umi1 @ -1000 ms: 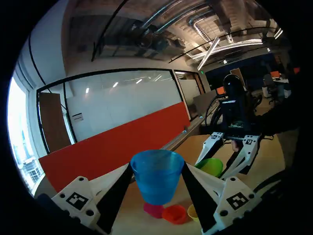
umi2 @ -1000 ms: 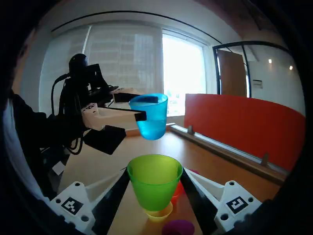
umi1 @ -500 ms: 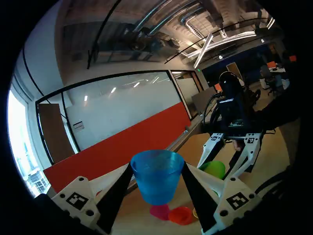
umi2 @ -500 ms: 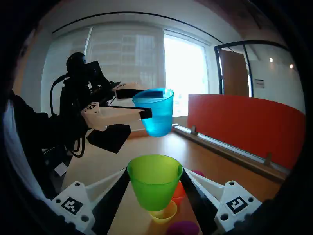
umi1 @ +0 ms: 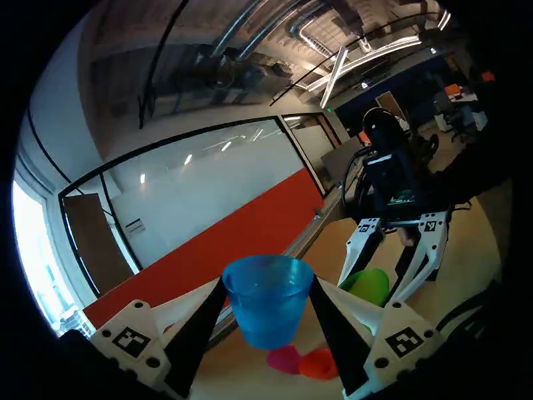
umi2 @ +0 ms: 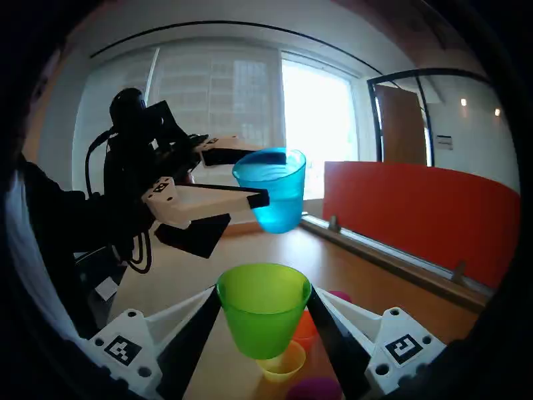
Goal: Pour water
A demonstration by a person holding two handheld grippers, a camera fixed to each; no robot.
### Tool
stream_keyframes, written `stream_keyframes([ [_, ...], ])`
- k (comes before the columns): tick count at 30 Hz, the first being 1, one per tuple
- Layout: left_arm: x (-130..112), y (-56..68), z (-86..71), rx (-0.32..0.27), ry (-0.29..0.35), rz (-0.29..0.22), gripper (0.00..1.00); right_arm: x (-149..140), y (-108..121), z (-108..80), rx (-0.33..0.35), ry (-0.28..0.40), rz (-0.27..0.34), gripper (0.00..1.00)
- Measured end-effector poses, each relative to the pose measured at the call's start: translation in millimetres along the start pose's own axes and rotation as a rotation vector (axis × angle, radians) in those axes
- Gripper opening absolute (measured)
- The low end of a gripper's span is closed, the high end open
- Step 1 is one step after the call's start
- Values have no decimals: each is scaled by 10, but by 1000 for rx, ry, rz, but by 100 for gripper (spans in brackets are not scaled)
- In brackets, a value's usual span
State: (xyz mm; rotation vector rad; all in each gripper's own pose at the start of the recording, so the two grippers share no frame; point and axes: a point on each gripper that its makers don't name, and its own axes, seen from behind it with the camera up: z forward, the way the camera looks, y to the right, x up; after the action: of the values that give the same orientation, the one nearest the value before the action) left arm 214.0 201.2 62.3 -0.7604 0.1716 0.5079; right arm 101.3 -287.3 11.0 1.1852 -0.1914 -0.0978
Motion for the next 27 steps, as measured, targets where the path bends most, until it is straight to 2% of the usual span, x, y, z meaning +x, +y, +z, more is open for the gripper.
stream_keyframes([
  [15,46,6,7,-2,-12,113,86,23,-44,18,15,5,-8,92],
  [27,54,-4,-28,1,-19,178,86,56,-48,16,18,11,-7,91],
])
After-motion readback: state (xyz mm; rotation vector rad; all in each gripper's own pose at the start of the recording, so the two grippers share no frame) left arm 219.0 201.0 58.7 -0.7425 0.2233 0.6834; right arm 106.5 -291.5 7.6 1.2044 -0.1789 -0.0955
